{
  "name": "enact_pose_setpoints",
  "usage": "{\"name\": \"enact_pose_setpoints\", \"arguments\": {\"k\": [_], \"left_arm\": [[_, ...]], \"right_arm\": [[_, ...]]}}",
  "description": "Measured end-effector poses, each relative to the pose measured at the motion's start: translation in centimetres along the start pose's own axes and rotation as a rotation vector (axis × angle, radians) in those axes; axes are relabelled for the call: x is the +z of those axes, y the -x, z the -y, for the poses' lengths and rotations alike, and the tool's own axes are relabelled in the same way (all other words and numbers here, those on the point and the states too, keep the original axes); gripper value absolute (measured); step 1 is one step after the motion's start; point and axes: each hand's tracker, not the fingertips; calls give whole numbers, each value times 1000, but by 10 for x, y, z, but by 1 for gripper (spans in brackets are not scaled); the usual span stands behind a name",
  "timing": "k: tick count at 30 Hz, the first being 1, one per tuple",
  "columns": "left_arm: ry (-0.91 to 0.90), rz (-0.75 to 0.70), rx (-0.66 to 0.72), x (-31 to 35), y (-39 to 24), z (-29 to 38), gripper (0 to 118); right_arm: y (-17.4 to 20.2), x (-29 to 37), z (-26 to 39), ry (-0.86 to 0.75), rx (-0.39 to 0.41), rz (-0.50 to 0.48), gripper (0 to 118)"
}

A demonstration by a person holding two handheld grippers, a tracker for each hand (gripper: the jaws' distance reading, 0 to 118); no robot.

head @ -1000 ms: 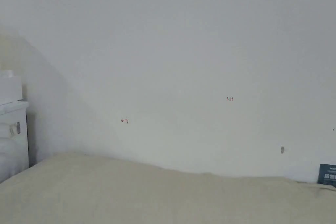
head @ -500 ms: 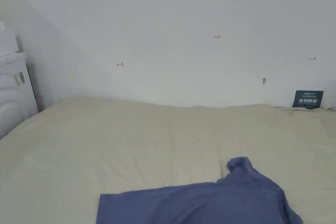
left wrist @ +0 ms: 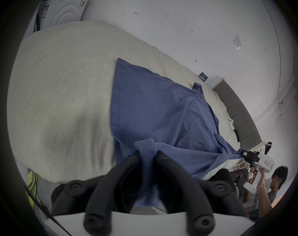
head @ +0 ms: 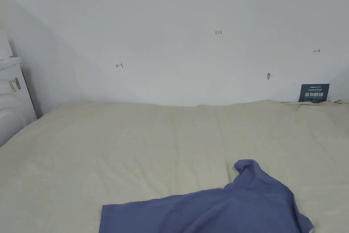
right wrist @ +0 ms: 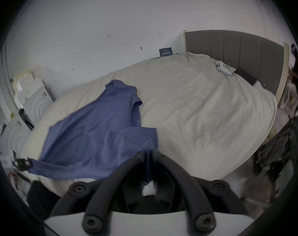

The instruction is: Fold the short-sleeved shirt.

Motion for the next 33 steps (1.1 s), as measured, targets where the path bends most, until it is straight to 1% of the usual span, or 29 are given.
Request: {"name": "enact_pose_setpoints", "arguments": {"k": [1,2,3,4,5,7,8,9,10,11,13,14,16,19,21,22,24,25,26,28,29,30,31,32,33], "left_arm": [[-27,-37,-1,3,4,0,45],[-61,-81,-15,9,7,-2,70],[-88,-121,-15,18,7,-4,81],[-116,-128,-12,27,7,-7,85],[-161,-100,-5,39,6,-9,86],[-246,-88,-12,59,-4,-13,90],[-282,-114,-34,69,-13,-17,98],[-317,-115,-58,77,-22,-19,105],[-337,-107,-82,82,-30,-21,110],[-340,-97,-103,88,-40,-24,113],[-331,-104,-134,93,-59,-29,113],[-374,-76,-183,96,-70,-29,112],[-392,-60,-218,97,-86,-33,112],[-437,-56,-267,96,-107,-36,111],[-440,-53,-272,92,-115,-38,108],[-452,-41,-277,92,-118,-36,105],[-453,-30,-283,91,-126,-31,93],[-452,-34,-283,91,-128,-28,84],[-450,-42,-291,90,-131,-24,73],[-435,-64,-308,90,-132,-17,64],[-430,-66,-315,91,-132,-13,54],[-425,-57,-316,91,-130,-10,41],[-424,-51,-298,92,-128,-7,31],[-410,-36,-254,92,-124,-4,18],[-428,-24,-224,93,-121,1,9]], "right_arm": [[0,4,0,-32,33,37,37],[-1,9,0,-64,67,74,66],[-3,15,-2,-66,70,78,74],[-3,21,-4,-75,75,78,74],[-10,26,-5,-97,80,77,74],[-6,37,-11,-134,46,54,74],[-2,42,-15,-133,21,13,74],[4,48,-20,-156,12,-27,74],[10,51,-23,-167,0,-37,74],[19,53,-27,-171,-1,-46,74],[36,55,-36,-172,27,-101,74],[47,56,-40,-181,40,-112,74],[65,58,-47,-214,67,-143,74],[82,55,-54,-245,75,-193,74],[93,54,-57,-249,71,-217,74],[97,55,-57,-257,67,-225,74],[105,58,-56,-261,63,-254,74],[108,59,-55,-259,64,-256,72],[111,61,-52,-264,68,-262,64],[115,63,-47,-262,79,-267,56],[117,64,-43,-260,87,-265,46],[118,63,-40,-256,91,-261,27],[119,63,-38,-247,99,-265,5],[119,63,-35,-240,104,-255,1],[121,64,-34,-228,98,-263,1]]}}
